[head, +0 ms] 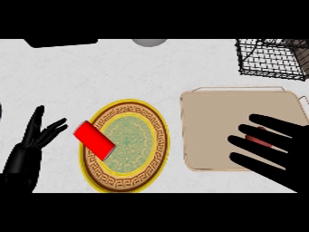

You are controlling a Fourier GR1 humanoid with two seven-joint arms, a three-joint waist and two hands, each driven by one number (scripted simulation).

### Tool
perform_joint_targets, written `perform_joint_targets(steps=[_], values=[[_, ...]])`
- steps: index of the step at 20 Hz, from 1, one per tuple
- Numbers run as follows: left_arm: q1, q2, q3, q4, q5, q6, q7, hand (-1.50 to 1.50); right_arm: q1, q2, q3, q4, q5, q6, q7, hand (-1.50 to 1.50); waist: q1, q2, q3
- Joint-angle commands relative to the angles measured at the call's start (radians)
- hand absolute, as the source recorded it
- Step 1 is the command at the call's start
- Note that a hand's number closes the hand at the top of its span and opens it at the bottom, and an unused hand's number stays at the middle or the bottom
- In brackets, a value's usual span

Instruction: Pick the bell pepper from the tray and place it in the tiered basket

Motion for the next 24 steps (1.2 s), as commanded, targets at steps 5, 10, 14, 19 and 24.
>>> perform_joint_targets(steps=[5, 10, 14, 19, 24], values=[[-0.210, -0.097, -0.081, 0.090, -0.086, 0.039, 0.062, 0.00, 0.287, -0.082, 0.020, 0.130, 0.352, -0.364, -0.170, -1.50, 0.057, -0.005, -0.003], [-0.284, -0.163, -0.099, 0.179, -0.123, 0.050, 0.063, 0.00, 0.422, -0.084, -0.039, 0.321, 0.428, -0.570, -0.303, -1.50, 0.071, -0.006, -0.006], [-0.305, -0.163, -0.070, 0.154, -0.119, 0.012, 0.102, 0.00, 0.381, 0.006, -0.062, 0.401, 0.471, -0.493, -0.339, -1.50, 0.096, -0.006, -0.008], [-0.302, -0.185, -0.041, 0.177, -0.120, -0.014, 0.092, 0.00, 0.509, -0.002, -0.117, 0.402, 0.525, -0.579, -0.443, -1.50, 0.086, -0.009, -0.008], [-0.326, -0.217, -0.028, 0.194, -0.155, -0.019, 0.100, 0.00, 0.456, 0.099, -0.140, 0.470, 0.592, -0.534, -0.497, -1.50, 0.091, -0.008, -0.008]])
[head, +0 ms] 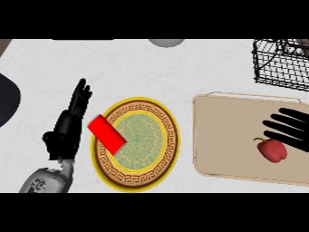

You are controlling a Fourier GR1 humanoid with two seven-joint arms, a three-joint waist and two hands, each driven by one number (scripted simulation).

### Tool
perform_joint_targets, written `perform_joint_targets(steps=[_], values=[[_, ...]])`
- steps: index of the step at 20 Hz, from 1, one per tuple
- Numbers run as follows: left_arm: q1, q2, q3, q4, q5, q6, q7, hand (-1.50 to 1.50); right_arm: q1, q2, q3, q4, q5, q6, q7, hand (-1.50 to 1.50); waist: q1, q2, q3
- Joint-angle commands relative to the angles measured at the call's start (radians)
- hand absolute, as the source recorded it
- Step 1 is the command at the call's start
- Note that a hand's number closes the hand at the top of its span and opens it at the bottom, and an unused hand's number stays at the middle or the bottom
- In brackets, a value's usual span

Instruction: Pick the bell pepper from the tray and place it in the tiered basket

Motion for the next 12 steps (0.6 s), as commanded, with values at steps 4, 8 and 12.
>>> perform_joint_targets(steps=[4, 8, 12], values=[[-0.049, -0.052, 0.009, 0.054, -0.048, -0.021, 0.025, 0.00, 0.031, 0.066, -0.054, -0.046, 0.076, 0.099, -0.031, -1.50, -0.004, -0.001, -0.001], [-0.037, -0.091, 0.006, 0.048, -0.082, 0.007, 0.012, 0.00, 0.099, 0.096, -0.068, -0.089, 0.114, 0.111, -0.037, -1.50, -0.007, -0.002, -0.001], [-0.038, -0.053, 0.064, 0.013, -0.066, -0.052, 0.021, 0.00, -0.010, 0.184, -0.070, 0.044, 0.198, 0.131, -0.090, -1.50, 0.003, -0.001, -0.001]])
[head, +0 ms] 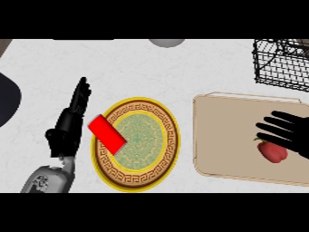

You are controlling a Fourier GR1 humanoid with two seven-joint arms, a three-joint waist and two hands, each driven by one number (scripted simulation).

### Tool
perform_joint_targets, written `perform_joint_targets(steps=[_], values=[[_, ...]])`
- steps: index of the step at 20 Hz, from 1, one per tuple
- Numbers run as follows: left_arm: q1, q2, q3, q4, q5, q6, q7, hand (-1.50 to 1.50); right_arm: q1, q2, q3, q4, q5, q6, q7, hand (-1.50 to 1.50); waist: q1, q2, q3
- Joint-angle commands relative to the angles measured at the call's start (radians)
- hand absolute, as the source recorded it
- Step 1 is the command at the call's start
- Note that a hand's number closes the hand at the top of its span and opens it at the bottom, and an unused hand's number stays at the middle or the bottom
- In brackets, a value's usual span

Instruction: Pick the bell pepper from the tray and place it in the tiered basket

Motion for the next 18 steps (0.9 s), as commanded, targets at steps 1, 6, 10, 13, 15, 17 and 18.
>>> perform_joint_targets(steps=[1, 6, 10, 13, 15, 17, 18], values=[[0.014, 0.010, 0.033, -0.010, 0.019, -0.052, 0.000, 0.00, 0.028, 0.085, 0.019, 0.039, 0.099, -0.036, 0.015, -1.50, 0.000, 0.000, 0.000], [0.034, -0.039, 0.011, -0.017, -0.045, -0.023, -0.003, 0.00, 0.018, 0.115, -0.031, 0.065, 0.155, -0.019, -0.026, -1.50, 0.000, -0.001, 0.000], [0.076, -0.049, 0.011, -0.049, -0.054, -0.037, -0.014, 0.00, -0.046, 0.172, -0.039, 0.149, 0.185, -0.005, -0.082, -1.50, 0.005, 0.000, 0.000], [0.023, -0.052, 0.025, -0.065, -0.079, -0.037, 0.054, 0.00, -0.003, 0.231, -0.024, 0.102, 0.233, 0.022, -0.036, -1.50, 0.001, -0.001, 0.000], [0.043, -0.044, 0.057, -0.021, -0.048, -0.085, -0.004, 0.00, -0.013, 0.236, -0.050, 0.135, 0.253, -0.002, -0.073, -1.50, 0.001, 0.000, 0.000], [-0.012, -0.090, 0.047, 0.020, -0.087, -0.043, 0.006, 0.00, -0.009, 0.262, -0.051, 0.154, 0.280, -0.008, -0.074, -1.50, -0.001, 0.000, 0.000], [0.028, -0.027, 0.049, -0.150, -0.071, -0.080, 0.128, 0.00, -0.001, 0.225, -0.079, 0.202, 0.265, -0.075, -0.122, -1.50, 0.003, -0.001, 0.000]])
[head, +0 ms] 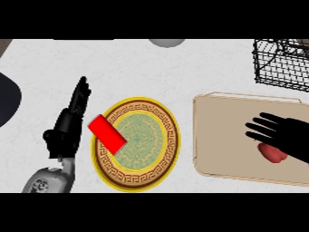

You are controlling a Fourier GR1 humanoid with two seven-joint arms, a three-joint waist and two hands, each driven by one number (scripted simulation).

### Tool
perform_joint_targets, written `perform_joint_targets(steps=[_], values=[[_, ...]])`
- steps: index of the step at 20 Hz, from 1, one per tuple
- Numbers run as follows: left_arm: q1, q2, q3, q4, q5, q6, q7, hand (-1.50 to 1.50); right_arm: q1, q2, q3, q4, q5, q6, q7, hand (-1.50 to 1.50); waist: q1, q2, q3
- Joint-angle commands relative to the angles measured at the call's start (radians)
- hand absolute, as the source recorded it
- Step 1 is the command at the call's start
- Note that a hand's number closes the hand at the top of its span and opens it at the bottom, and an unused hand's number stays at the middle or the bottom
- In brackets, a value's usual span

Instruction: Pick the bell pepper from the tray and place it in the tiered basket

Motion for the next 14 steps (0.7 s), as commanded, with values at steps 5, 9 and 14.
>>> perform_joint_targets(steps=[5, 9, 14], values=[[0.006, -0.040, 0.013, 0.035, -0.025, -0.018, -0.032, 0.00, 0.019, 0.070, -0.050, 0.110, 0.070, -0.092, -0.058, -1.50, -0.002, 0.000, 0.000], [-0.019, -0.040, 0.033, 0.045, -0.034, -0.038, -0.015, 0.00, 0.003, 0.097, -0.076, 0.078, 0.076, -0.023, -0.084, -1.50, -0.001, 0.000, 0.000], [0.012, -0.060, 0.033, 0.099, -0.049, -0.027, -0.099, 0.00, 0.030, 0.149, -0.109, 0.166, 0.061, -0.183, -0.097, 1.50, -0.001, 0.001, 0.000]])
